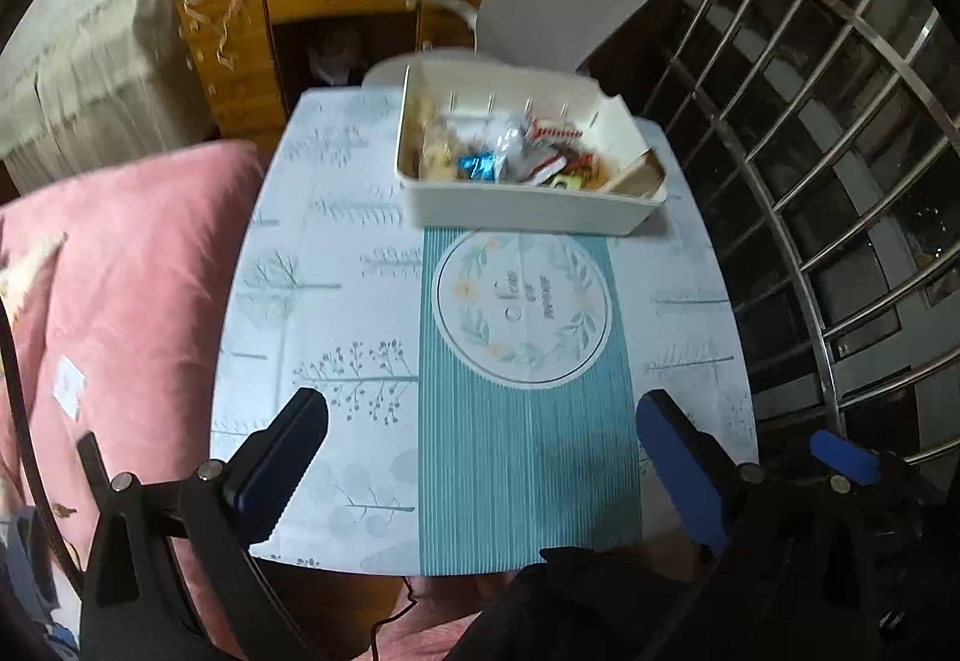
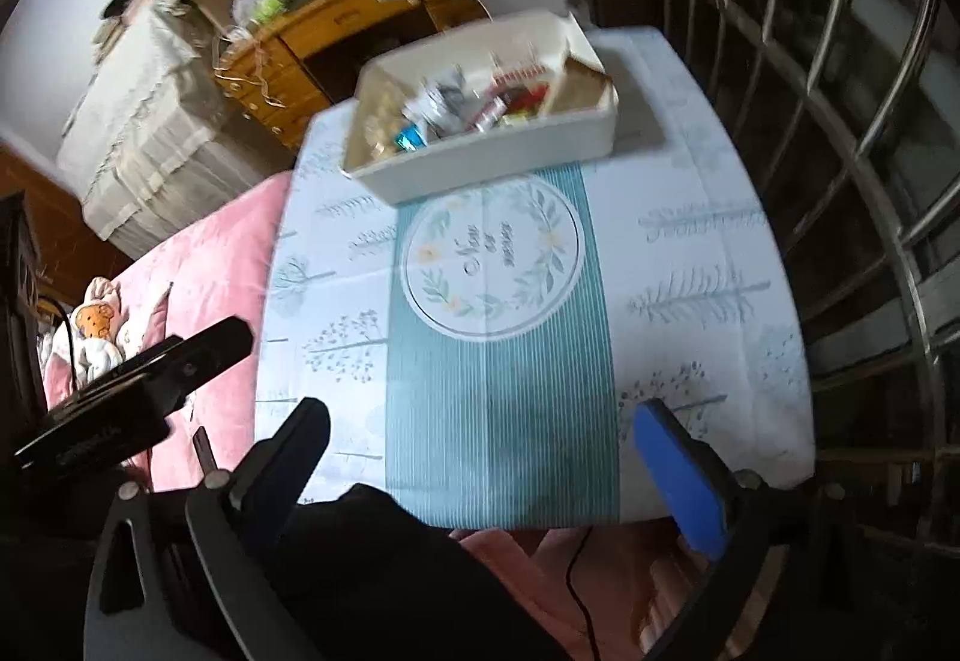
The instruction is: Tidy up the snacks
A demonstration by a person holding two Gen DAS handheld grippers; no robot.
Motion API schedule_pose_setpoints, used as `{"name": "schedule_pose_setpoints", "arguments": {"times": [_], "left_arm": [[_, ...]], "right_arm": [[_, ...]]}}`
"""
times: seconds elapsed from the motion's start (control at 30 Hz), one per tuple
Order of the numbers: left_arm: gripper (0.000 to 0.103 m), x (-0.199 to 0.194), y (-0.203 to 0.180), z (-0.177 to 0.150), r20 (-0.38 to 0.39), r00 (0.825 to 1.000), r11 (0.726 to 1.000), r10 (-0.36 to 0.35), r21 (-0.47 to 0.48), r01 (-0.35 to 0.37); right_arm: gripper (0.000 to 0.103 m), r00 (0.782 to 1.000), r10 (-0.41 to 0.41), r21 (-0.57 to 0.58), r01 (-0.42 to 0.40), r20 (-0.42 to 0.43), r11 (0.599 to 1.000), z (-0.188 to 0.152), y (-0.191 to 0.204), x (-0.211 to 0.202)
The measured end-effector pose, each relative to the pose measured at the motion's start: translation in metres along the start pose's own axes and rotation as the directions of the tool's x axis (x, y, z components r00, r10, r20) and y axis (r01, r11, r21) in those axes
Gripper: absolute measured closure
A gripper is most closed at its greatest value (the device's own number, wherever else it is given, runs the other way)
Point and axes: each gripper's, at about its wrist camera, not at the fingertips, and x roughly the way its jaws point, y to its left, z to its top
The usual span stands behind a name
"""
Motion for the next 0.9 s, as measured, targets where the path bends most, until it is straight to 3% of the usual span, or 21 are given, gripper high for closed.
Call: {"name": "schedule_pose_setpoints", "arguments": {"times": [0.23, 0.37, 0.5, 0.67, 0.9], "left_arm": [[0.001, -0.034, -0.025, -0.007, 0.078, 0.995, 0.998, 0.06, 0.027, -0.062], [0.001, -0.052, -0.032, -0.017, 0.155, 0.98, 0.991, 0.123, 0.027, -0.128], [0.001, -0.056, -0.038, -0.024, 0.176, 0.97, 0.984, 0.168, 0.03, -0.176], [0.001, -0.061, -0.043, -0.026, 0.198, 0.962, 0.98, 0.188, 0.028, -0.197], [0.001, -0.06, -0.05, -0.03, 0.181, 0.966, 0.98, 0.185, 0.038, -0.195]], "right_arm": [[0.0, 0.994, -0.025, -0.016, 0.027, 0.107, 1.0, -0.003, -0.007, -0.035], [0.0, 0.984, -0.042, -0.005, 0.043, 0.171, 0.999, -0.01, -0.015, -0.049], [0.0, 0.974, -0.036, 0.018, 0.033, 0.223, 0.999, -0.013, -0.024, -0.056], [0.0, 0.972, -0.03, 0.001, 0.031, 0.232, 1.0, -0.013, -0.026, -0.056], [0.0, 0.978, -0.024, -0.01, 0.027, 0.205, 1.0, -0.015, -0.031, -0.053]]}}
